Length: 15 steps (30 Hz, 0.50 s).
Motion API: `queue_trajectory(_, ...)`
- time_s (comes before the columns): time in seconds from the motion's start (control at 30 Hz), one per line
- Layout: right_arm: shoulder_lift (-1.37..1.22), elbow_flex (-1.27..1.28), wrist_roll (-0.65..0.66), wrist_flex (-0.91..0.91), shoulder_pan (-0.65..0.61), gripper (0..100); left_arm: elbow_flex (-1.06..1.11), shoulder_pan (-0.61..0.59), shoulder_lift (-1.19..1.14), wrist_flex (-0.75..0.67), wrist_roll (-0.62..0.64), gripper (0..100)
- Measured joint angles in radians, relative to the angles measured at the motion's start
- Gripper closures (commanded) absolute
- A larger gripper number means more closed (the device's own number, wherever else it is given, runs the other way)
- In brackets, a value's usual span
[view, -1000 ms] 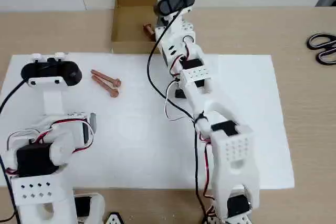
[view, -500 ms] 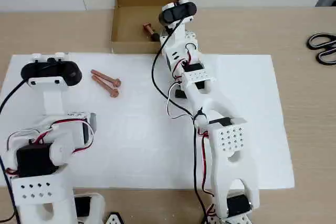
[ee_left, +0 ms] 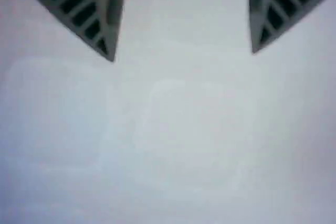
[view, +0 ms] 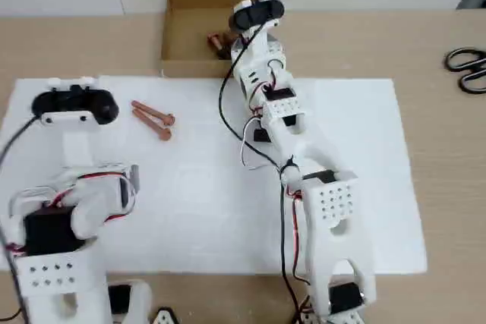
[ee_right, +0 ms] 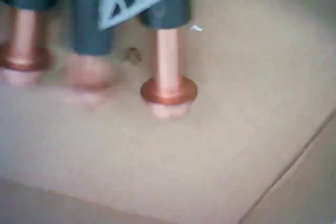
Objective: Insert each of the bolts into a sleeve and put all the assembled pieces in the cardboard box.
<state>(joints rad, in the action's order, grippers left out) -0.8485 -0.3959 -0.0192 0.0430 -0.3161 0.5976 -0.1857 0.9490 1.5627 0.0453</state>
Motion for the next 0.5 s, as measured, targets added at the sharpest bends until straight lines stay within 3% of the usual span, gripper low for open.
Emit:
queue_trajectory(0.27,0.0,0.0,0.0,0.012,0.018,79.4,0.0,0.0,0.0,0.0,0.0,84)
queue_trajectory(0.5,0.199,0.0,0.0,0.341,0.103,79.4,0.0,0.0,0.0,0.0,0.0,84)
